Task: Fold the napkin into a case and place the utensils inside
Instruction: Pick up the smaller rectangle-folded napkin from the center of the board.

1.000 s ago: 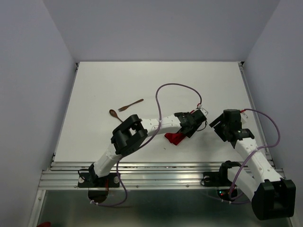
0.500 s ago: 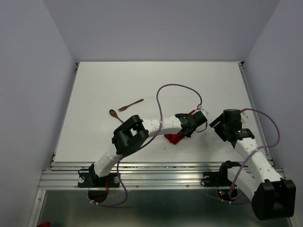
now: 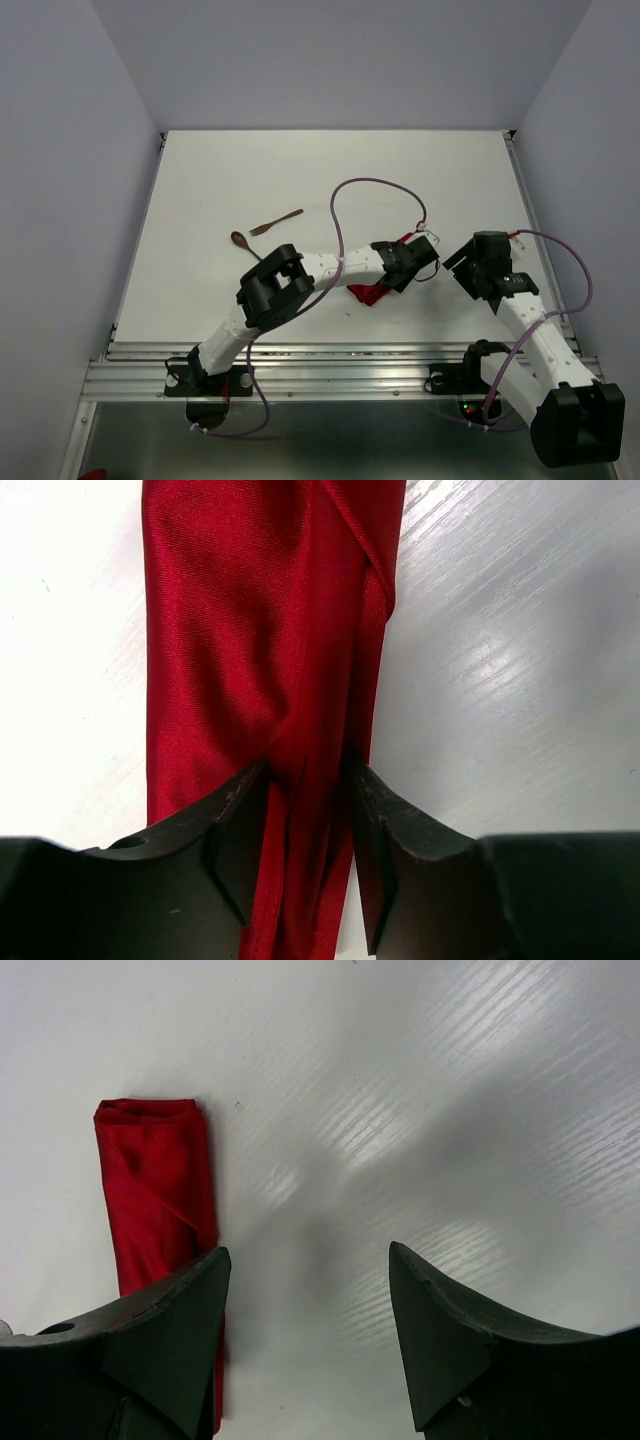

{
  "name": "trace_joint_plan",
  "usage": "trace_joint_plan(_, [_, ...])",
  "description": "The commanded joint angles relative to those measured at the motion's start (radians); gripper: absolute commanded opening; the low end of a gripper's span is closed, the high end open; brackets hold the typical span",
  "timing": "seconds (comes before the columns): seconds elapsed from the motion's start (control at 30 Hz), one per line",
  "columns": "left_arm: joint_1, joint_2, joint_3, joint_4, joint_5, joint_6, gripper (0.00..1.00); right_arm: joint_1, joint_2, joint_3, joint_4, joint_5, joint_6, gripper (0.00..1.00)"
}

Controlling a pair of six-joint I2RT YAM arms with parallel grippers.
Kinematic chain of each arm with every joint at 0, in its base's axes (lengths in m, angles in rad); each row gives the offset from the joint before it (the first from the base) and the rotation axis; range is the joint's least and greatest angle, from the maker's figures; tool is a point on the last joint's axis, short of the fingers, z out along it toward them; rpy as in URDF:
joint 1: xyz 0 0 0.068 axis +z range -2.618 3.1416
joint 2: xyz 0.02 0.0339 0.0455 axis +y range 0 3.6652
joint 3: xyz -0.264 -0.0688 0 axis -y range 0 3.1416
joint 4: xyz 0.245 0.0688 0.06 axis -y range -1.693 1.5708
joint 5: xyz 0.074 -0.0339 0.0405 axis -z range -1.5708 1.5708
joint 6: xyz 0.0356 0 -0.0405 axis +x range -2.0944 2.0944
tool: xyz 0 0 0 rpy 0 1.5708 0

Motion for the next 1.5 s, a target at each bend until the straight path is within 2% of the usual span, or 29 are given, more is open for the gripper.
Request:
trace_joint_plan(0.0, [-0.02,-0.059,0.032,-0.027,-0.04,-0.018,0.49,-0.009,-0.014,0.043,-0.009,-0.008,-0.01,0.7])
trace_joint_plan(0.63, [-0.035,-0.053,0.025,-0.016,-0.065,-0.012,0.47,-0.009,-0.011,0.046,-0.009,-0.023,-0.006,0.7])
trace_joint_plan(0.97, [-0.035,-0.023,0.023,-0.016,-0.069,-0.001,0.24,-0.009,-0.014,0.042,-0.009,-0.026,-0.006,0.7])
trace_joint_plan(1.07, [-0.035,-0.02,0.029,-0.017,-0.066,0.002,0.12,-0.009,-0.016,0.042,-0.009,-0.023,-0.009,0.7])
trace_joint_plan(1.1, [-0.034,-0.023,0.031,-0.019,-0.06,0.002,0.02,-0.009,-0.017,0.043,-0.009,-0.025,-0.007,0.7])
trace_joint_plan(1.13, [-0.035,-0.023,0.032,-0.019,-0.057,0.003,0.0,-0.009,-0.017,0.043,-0.009,-0.025,-0.007,0.7])
trace_joint_plan(1.27, [-0.027,-0.044,0.043,-0.016,0.018,0.02,0.0,-0.009,-0.019,0.042,-0.009,-0.025,-0.01,0.7])
trace_joint_plan(1.47, [0.04,-0.119,-0.004,0.042,0.296,0.017,0.0,-0.009,-0.019,0.051,-0.009,-0.04,-0.027,0.7])
